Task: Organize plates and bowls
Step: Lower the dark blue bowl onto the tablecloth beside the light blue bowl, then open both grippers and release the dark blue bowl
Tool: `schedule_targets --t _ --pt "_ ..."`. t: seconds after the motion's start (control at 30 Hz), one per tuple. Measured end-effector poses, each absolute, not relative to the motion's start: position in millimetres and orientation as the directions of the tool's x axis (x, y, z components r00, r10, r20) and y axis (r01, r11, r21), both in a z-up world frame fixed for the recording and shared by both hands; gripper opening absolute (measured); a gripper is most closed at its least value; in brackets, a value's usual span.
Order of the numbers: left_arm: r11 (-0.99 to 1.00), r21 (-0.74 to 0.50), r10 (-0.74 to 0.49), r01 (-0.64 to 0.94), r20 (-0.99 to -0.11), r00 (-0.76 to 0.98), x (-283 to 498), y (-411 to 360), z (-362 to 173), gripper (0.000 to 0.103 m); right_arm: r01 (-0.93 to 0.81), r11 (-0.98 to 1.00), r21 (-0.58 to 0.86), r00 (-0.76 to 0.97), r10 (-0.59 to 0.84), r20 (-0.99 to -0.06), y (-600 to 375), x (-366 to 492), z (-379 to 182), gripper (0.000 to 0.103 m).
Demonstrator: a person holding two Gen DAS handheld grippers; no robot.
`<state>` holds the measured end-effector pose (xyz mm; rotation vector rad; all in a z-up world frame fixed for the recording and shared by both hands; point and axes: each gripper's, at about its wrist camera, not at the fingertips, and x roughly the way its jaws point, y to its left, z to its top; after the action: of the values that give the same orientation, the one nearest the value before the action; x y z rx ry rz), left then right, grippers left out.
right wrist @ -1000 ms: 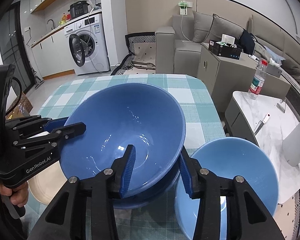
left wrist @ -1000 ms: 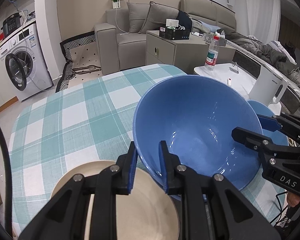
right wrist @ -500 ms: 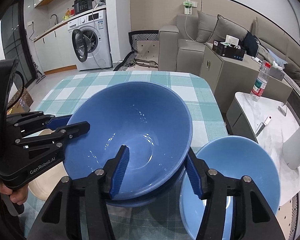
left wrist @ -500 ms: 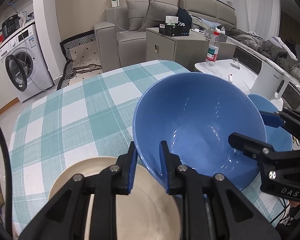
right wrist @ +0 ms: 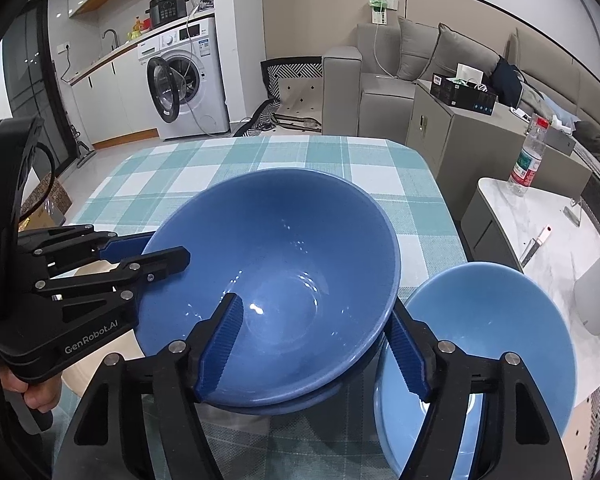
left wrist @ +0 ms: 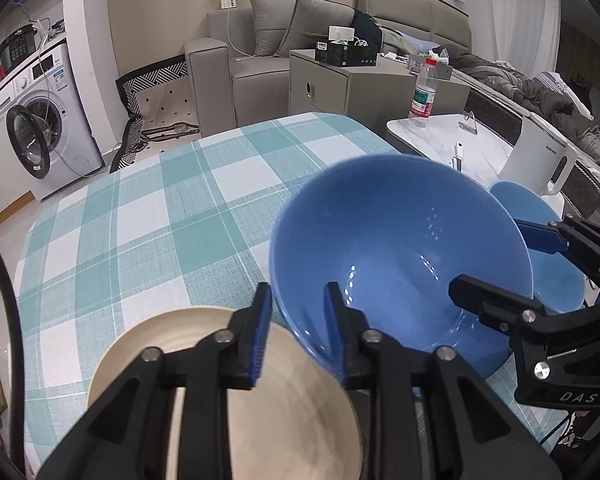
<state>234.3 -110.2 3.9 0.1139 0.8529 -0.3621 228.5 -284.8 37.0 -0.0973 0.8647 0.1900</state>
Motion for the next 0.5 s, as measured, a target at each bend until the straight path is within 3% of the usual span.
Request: schedule_targets --t 0.17,0.37,0.5 --pt "0.937 -0.041 -0.258 0.347 -0.750 0.609 233.6 -109.8 4.6 0.049 -0.177 0.984 0.002 0.649 0.118 -0.751 -291.0 227.3 35.8 0.085" --pt "0.942 -0.069 -0.266 0.329 -0.752 0.603 232.9 -103.0 6.5 0.053 -0.165 0.986 0.038 0.675 0.141 -0.724 -299.6 222.9 44.7 0.102" --pt "0.942 -0.074 -0.270 0.328 -0.748 0.607 230.4 -101.1 9.4 0.054 -0.173 0.983 0.057 0.672 0.160 -0.723 -303.0 221.0 50.1 0.102"
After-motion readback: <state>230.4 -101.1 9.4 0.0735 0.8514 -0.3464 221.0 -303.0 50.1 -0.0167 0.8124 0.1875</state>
